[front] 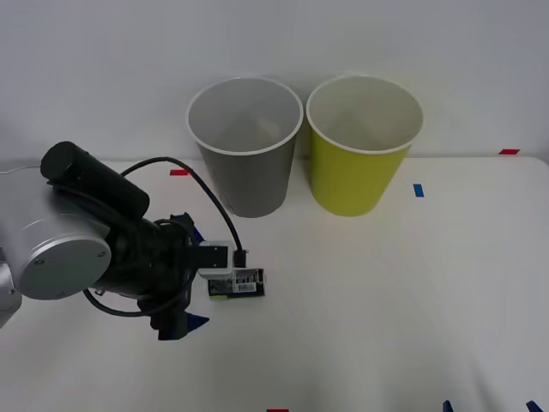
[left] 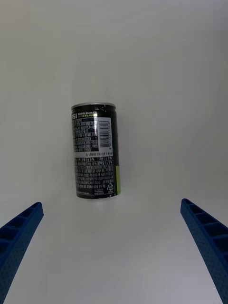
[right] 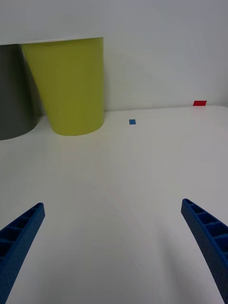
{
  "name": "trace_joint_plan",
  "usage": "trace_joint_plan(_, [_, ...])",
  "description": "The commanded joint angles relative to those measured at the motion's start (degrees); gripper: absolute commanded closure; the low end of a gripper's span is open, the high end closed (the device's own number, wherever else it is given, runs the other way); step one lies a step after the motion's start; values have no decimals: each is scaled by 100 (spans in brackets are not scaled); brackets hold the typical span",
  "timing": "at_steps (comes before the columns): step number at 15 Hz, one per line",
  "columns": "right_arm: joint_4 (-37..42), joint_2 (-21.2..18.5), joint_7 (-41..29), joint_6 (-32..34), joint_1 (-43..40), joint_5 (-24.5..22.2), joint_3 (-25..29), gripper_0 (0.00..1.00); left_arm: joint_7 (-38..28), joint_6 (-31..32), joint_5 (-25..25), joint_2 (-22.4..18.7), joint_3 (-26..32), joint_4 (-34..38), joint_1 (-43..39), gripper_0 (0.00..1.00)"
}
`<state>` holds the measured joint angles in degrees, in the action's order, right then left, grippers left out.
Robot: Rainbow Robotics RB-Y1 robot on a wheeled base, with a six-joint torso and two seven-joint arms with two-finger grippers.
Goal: Put cans in the gray bin and PET bottles in the light green bin.
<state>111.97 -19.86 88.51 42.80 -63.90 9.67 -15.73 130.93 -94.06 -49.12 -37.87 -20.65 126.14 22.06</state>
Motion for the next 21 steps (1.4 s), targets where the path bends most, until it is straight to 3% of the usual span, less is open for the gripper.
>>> trace_joint_plan(1, [0,0,0,0,0,0,0,0,-85,1,43,201,-53,-292,71,0])
trace_joint_plan(6, [0,0,0,0,0,0,0,0,-1316,19,272,-10,-888,-301,510,0])
trace_joint_plan(10, [0,0,0,0,0,0,0,0,-1316,151,746,-54,-1274,-336,800,0])
trace_joint_plan(14, [0,0,0,0,0,0,0,0,-1149,669,623,-19,-1688,-854,1161,0])
trace_joint_plan(21, [0,0,0,0,0,0,0,0,-973,1021,632,104,-2127,-1153,1363,0])
